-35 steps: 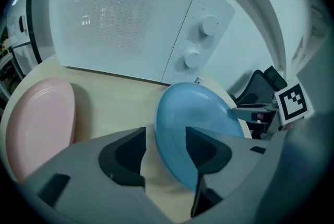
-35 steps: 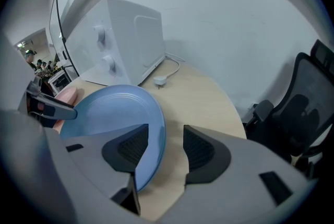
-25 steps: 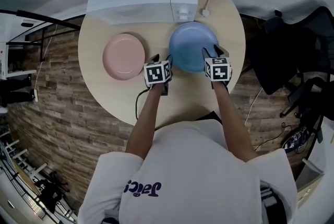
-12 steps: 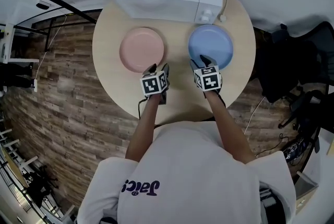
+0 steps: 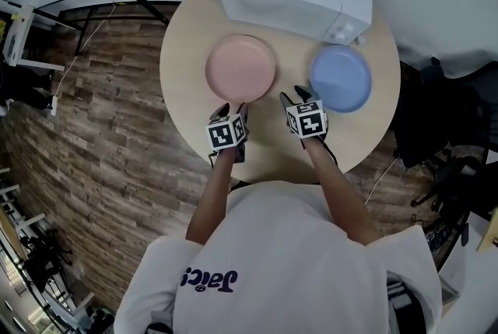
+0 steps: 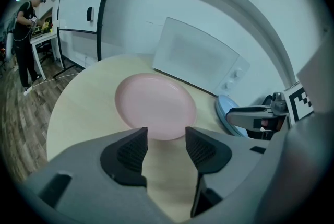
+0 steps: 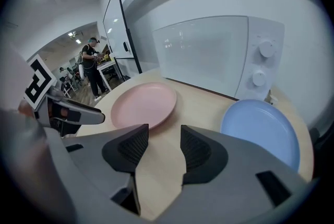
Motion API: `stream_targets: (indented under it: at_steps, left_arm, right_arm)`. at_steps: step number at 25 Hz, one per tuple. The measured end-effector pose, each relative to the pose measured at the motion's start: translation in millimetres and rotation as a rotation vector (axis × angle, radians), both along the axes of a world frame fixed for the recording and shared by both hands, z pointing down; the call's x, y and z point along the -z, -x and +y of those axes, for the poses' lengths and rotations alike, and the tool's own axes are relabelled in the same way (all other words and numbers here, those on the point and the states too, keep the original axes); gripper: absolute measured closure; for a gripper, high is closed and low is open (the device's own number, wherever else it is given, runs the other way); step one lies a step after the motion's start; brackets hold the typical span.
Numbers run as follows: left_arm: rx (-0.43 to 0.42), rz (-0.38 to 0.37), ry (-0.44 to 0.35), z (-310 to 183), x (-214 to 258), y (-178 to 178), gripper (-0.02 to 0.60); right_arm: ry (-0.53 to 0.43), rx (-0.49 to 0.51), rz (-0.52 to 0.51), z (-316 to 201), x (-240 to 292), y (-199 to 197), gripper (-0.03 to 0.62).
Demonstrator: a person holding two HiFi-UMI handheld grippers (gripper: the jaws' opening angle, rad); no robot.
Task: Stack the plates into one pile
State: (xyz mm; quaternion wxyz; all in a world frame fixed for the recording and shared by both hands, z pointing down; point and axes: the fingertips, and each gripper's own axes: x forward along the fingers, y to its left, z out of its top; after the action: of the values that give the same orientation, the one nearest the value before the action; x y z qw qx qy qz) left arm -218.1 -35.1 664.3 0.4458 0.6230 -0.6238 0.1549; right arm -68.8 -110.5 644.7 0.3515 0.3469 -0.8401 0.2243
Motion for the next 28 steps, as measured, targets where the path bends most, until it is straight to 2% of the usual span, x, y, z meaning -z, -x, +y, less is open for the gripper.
stream_targets:
  at_steps: [6, 12, 19, 28]
  left_arm:
    - [0.034, 0.009, -0.009, 3, -8, 42, 0.354]
    - [0.059, 0.016, 0.014, -12, -24, 72, 0.354]
    - [0.108, 0.019, 0.039, -35, -40, 103, 0.354]
    - [0.148, 0.060, 0.048, -60, -57, 125, 0.356]
  right_arm:
    - [0.044, -0.027, -0.024, 1, -10, 30, 0.402]
    - [0.092, -0.063, 0.000, -9, -31, 41, 0.407]
    - [0.209, -0.172, -0.078, -22, -53, 45, 0.427]
    - [0.287, -0.219, -0.132, -35, -72, 58, 0.454]
